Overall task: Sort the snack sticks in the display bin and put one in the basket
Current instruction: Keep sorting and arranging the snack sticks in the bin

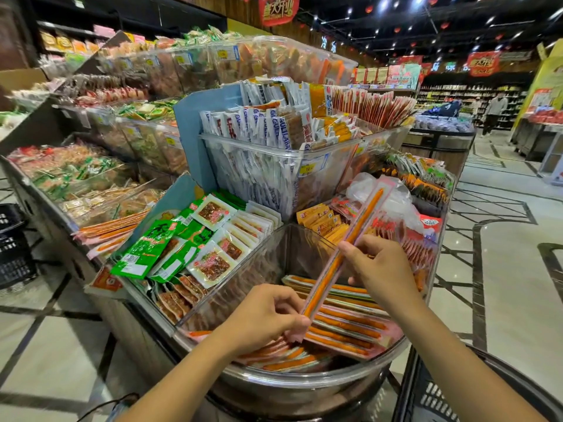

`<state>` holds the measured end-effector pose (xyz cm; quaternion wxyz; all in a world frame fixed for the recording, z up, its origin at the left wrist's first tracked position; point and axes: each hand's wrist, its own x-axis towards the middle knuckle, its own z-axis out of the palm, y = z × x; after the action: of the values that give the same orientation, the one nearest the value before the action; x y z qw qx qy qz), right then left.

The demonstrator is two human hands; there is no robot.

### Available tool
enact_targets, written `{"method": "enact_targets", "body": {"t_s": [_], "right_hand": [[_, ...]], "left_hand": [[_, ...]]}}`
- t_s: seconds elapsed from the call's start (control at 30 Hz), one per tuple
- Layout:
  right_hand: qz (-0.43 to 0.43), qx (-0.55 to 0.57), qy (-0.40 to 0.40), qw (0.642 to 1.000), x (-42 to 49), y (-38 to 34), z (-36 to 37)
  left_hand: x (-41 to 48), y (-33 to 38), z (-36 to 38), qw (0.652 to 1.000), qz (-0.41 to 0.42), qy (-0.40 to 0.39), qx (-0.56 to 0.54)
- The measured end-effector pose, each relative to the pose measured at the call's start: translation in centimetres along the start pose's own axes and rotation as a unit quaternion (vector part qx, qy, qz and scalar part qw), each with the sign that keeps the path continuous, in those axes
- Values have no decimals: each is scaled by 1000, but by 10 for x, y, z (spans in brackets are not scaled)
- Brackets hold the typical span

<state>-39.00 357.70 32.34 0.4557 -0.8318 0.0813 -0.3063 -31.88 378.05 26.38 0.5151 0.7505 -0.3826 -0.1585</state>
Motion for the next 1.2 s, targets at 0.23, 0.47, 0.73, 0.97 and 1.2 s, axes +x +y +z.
{"method": "enact_targets", "body": {"t_s": [0.23, 0.47, 0.73, 0.97, 1.2], "right_hand": [[-266, -262, 7, 928, -9, -1, -2], [-212, -428, -154, 865, 5, -16, -4], [-180, -400, -134, 889, 11, -23, -18], [-55, -91, 1, 994, 15, -30, -19], [111, 240, 10, 964, 6, -29, -2]], "left_hand": [[4, -11, -5, 997, 22, 68, 18], [5, -15, -11, 990, 22, 131, 43], [4, -5, -30, 959, 40, 276, 50], [-1, -2, -63, 946, 28, 309, 95], [4, 1, -41, 969, 38, 158, 184]]}}
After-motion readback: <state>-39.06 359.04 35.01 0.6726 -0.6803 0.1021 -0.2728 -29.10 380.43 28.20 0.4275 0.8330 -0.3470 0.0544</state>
